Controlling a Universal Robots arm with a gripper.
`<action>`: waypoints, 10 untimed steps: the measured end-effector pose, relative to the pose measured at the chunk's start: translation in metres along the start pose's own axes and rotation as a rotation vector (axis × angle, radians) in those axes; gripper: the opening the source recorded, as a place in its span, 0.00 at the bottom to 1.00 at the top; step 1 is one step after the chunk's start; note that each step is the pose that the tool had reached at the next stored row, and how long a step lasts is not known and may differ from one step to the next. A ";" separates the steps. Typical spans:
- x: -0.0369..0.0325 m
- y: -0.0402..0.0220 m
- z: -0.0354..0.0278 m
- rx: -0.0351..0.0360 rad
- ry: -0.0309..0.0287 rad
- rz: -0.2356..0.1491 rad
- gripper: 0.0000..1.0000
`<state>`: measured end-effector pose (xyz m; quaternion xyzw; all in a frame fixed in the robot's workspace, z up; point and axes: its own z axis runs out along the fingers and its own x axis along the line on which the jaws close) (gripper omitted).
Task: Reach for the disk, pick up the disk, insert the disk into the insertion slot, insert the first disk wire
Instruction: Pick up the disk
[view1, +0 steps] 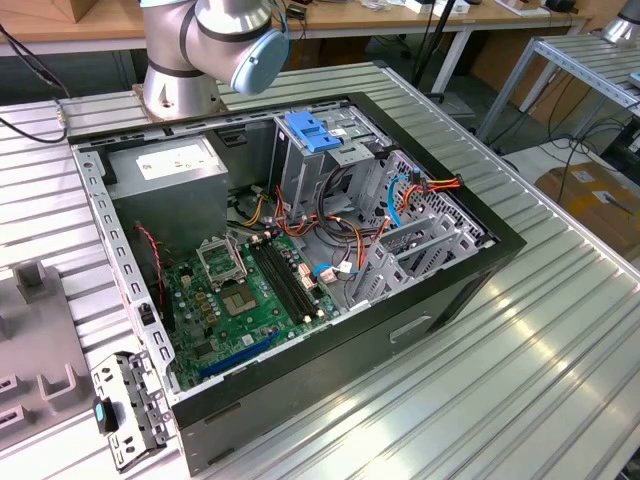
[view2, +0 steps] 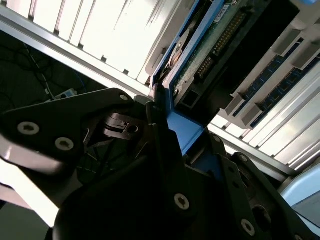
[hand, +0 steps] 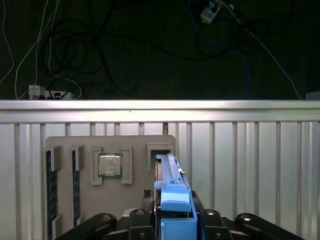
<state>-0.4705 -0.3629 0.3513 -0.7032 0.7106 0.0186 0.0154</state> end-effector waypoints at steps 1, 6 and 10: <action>0.0000 0.0000 -0.0001 0.0000 0.0000 0.000 0.37; -0.0001 0.0000 -0.0025 -0.0001 0.0000 0.000 0.37; -0.0002 0.0000 -0.0048 -0.0002 0.0001 0.000 0.37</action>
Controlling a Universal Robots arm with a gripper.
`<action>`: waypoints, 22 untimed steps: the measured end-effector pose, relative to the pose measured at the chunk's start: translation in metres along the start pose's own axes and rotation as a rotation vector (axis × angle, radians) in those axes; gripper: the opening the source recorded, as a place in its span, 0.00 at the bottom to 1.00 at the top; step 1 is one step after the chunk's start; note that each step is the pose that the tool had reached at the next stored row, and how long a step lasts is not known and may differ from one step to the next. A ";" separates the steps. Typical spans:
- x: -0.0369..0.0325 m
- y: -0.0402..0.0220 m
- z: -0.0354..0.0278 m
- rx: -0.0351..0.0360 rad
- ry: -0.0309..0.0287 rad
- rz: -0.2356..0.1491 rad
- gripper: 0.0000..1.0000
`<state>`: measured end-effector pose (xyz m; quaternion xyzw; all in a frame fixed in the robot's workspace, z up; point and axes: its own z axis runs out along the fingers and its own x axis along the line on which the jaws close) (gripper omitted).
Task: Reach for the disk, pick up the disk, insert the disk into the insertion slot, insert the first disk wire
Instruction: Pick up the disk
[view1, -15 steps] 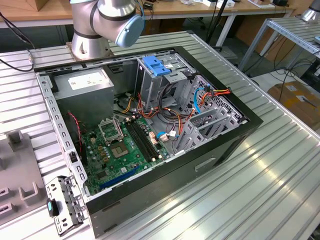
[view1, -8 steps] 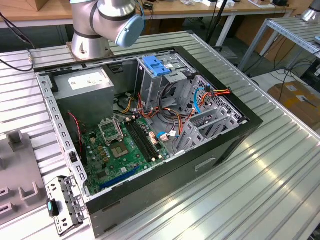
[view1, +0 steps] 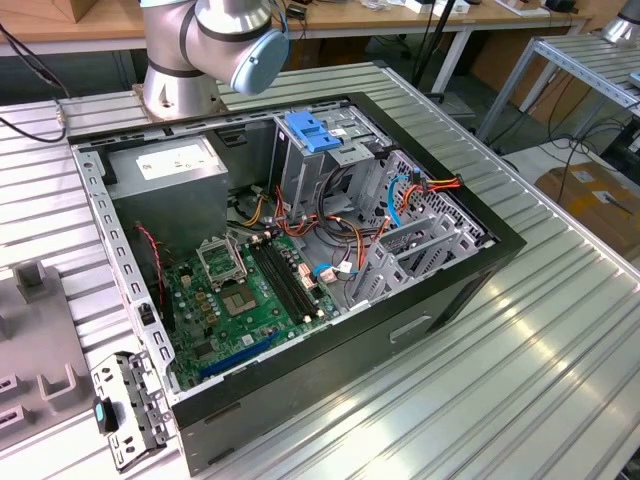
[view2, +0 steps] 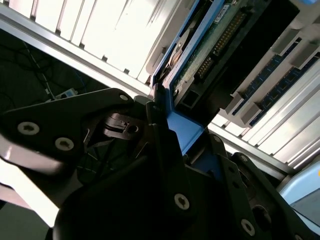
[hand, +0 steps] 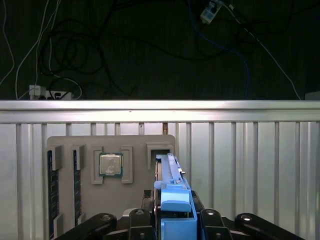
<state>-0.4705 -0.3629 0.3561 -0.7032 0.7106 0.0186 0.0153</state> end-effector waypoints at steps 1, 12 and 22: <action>0.0000 0.0000 -0.0006 0.0000 0.0000 0.000 0.37; -0.0002 -0.0001 -0.0041 0.0000 0.0000 0.000 0.37; -0.0005 -0.0001 -0.0100 0.0001 0.0000 0.000 0.37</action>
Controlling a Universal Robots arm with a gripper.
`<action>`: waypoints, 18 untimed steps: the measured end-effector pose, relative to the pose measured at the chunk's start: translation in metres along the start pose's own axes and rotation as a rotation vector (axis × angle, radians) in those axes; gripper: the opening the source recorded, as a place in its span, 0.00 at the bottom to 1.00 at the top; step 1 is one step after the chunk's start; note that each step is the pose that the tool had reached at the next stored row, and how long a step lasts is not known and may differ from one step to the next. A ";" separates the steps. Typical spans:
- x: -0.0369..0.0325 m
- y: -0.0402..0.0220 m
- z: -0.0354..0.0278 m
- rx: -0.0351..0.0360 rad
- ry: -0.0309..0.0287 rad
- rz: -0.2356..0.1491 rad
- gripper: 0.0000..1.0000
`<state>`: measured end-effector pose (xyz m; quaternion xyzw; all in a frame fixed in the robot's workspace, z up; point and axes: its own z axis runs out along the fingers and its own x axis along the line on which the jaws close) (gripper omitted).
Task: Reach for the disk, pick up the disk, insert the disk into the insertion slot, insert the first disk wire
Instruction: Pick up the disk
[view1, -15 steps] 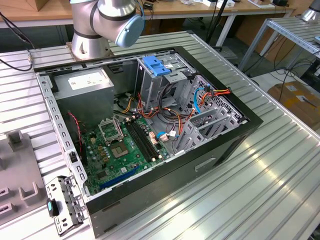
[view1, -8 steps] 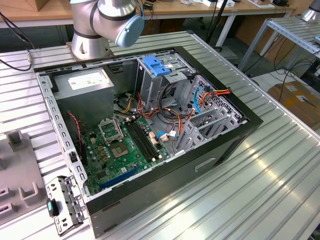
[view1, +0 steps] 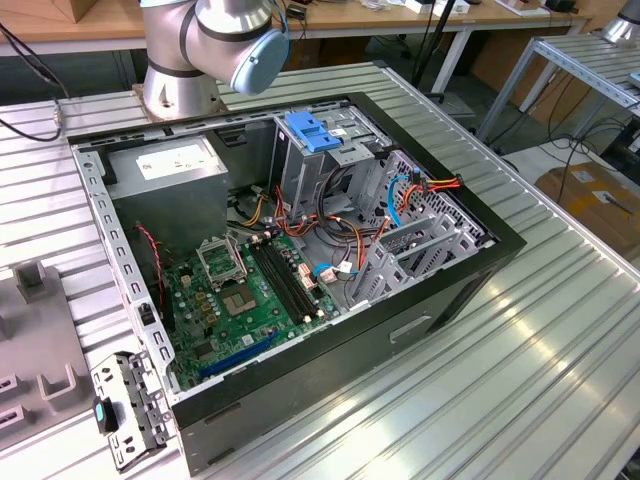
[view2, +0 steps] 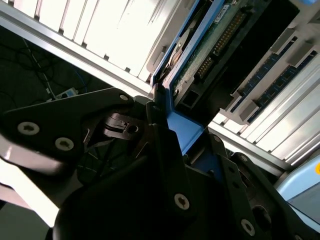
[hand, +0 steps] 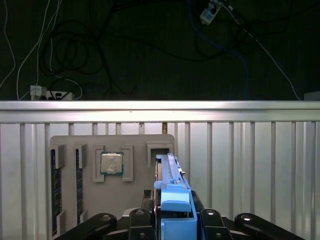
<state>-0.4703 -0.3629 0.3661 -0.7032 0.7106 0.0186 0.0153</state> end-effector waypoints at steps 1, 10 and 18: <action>0.0000 0.0000 -0.0003 0.0001 0.0000 0.000 0.37; -0.0003 -0.0002 -0.0053 -0.0001 0.0001 0.000 0.37; -0.0005 -0.0005 -0.0092 -0.0005 -0.0001 0.000 0.37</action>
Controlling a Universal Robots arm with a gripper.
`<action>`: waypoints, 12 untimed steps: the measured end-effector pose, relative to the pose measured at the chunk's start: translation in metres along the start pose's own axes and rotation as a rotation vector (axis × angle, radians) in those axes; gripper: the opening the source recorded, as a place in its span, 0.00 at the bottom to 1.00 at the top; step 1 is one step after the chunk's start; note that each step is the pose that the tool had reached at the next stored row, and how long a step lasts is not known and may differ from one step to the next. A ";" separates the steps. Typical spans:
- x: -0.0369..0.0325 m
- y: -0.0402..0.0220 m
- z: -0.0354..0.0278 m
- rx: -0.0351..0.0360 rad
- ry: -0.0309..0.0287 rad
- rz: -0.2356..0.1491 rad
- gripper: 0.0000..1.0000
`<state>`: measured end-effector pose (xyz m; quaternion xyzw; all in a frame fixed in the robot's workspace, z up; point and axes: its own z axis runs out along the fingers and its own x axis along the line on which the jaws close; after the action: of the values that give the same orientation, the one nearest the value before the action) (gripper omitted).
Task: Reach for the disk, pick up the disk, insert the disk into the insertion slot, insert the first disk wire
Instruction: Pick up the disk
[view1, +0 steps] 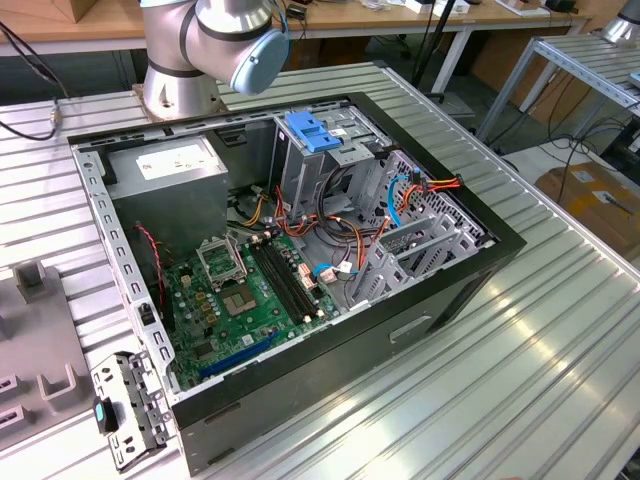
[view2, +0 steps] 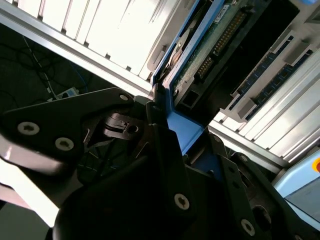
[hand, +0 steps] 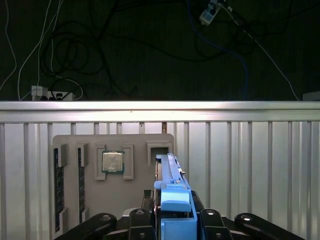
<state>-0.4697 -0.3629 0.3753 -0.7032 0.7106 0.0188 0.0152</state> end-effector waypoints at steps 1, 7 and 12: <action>0.0000 -0.0001 -0.0004 -0.0002 0.0001 0.000 0.37; -0.0002 -0.0003 -0.0036 -0.0006 0.0000 0.000 0.37; -0.0003 -0.0004 -0.0064 -0.0010 0.0001 0.000 0.37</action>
<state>-0.4693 -0.3629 0.3818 -0.7032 0.7106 0.0191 0.0148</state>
